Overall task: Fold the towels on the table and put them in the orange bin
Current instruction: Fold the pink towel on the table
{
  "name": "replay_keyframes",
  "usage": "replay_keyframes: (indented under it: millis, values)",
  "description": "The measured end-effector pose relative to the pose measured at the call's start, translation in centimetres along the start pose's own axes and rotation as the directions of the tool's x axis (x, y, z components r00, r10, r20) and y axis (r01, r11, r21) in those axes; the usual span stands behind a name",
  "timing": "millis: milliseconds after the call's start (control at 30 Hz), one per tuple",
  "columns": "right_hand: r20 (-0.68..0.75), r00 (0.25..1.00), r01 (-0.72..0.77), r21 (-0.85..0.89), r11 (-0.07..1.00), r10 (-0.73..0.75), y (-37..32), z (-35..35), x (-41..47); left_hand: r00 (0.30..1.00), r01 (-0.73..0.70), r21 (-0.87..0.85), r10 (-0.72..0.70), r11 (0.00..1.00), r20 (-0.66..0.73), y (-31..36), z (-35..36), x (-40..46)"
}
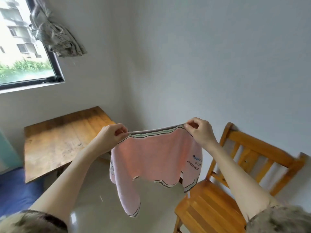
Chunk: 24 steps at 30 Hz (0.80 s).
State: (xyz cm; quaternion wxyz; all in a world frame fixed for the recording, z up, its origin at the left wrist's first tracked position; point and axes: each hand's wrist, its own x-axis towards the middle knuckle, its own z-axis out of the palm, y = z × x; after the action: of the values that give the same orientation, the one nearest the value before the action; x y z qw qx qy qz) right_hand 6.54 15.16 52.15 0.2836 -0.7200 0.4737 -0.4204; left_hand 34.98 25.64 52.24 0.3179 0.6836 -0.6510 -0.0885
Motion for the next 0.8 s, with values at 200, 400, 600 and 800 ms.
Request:
replay_keyframes:
  millis: [200, 400, 600, 800]
  values:
    - [0.163, 0.985, 0.057, 0.044, 0.997, -0.064, -4.6, 13.4, 5.8, 0.976, 0.179, -0.058, -0.184, 0.982, -0.118, -10.7, -5.6, -0.8]
    - [0.307, 0.941, 0.132, 0.063, 0.989, -0.145, -7.0, 24.7, 11.3, 0.915, 0.355, 0.002, -0.347, 0.935, -0.207, -19.5, -9.4, 0.1]
    - [0.447, 0.868, 0.213, 0.058, 0.975, -0.216, -7.2, 34.9, 17.7, 0.836, 0.513, 0.006, -0.499, 0.858, -0.227, -27.9, -11.4, 1.7]
    - [0.572, 0.791, 0.261, 0.003, 0.965, -0.216, -7.0, 42.5, 23.7, 0.782, 0.614, 0.004, -0.608, 0.789, -0.137, -34.5, -12.3, 4.8]
